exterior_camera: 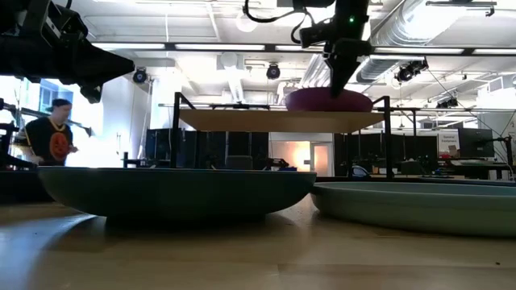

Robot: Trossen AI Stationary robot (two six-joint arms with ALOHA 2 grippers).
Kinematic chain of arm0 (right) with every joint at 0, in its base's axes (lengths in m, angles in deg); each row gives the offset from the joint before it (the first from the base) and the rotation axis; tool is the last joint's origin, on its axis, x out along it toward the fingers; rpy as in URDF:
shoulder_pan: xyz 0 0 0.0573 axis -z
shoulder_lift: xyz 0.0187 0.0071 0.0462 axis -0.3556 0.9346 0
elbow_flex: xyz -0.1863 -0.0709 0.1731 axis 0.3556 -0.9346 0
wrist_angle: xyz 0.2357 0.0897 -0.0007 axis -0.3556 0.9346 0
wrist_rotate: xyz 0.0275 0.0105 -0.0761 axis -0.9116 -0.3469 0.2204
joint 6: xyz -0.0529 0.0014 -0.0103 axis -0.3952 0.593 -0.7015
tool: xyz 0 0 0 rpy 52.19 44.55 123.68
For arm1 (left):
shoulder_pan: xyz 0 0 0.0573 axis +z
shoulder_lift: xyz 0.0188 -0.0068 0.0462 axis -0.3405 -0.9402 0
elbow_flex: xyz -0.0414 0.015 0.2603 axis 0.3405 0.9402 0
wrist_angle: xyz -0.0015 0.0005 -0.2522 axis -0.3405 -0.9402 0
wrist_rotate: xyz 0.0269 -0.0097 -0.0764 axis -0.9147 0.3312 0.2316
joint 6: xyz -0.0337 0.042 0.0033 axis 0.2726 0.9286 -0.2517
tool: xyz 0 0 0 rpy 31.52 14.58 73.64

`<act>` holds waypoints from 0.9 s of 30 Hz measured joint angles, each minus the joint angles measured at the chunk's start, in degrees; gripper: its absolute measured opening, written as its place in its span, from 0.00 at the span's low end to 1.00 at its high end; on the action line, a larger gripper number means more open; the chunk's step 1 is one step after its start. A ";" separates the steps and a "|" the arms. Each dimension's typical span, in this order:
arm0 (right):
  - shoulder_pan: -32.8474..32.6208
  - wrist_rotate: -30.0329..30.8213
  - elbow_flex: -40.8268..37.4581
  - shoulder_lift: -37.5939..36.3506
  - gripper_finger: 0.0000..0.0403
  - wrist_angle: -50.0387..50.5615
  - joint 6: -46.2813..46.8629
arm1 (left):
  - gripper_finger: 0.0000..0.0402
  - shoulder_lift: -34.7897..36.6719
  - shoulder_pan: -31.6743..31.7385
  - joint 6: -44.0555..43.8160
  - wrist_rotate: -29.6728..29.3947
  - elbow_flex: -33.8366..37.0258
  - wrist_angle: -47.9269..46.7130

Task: Place and stack plates onto a shelf
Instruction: Put the purple plate on the shelf, then put the black plate on the shelf

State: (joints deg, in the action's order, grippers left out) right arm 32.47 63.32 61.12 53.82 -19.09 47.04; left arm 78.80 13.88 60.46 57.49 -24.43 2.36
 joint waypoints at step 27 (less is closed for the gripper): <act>0.00 -2.85 0.00 0.00 0.23 -0.68 -1.74 | 0.05 0.00 -0.01 0.01 0.00 0.00 0.01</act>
State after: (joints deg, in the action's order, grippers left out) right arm 32.47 60.47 61.12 53.82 -19.77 45.30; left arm 78.80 13.87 60.47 57.49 -24.43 2.36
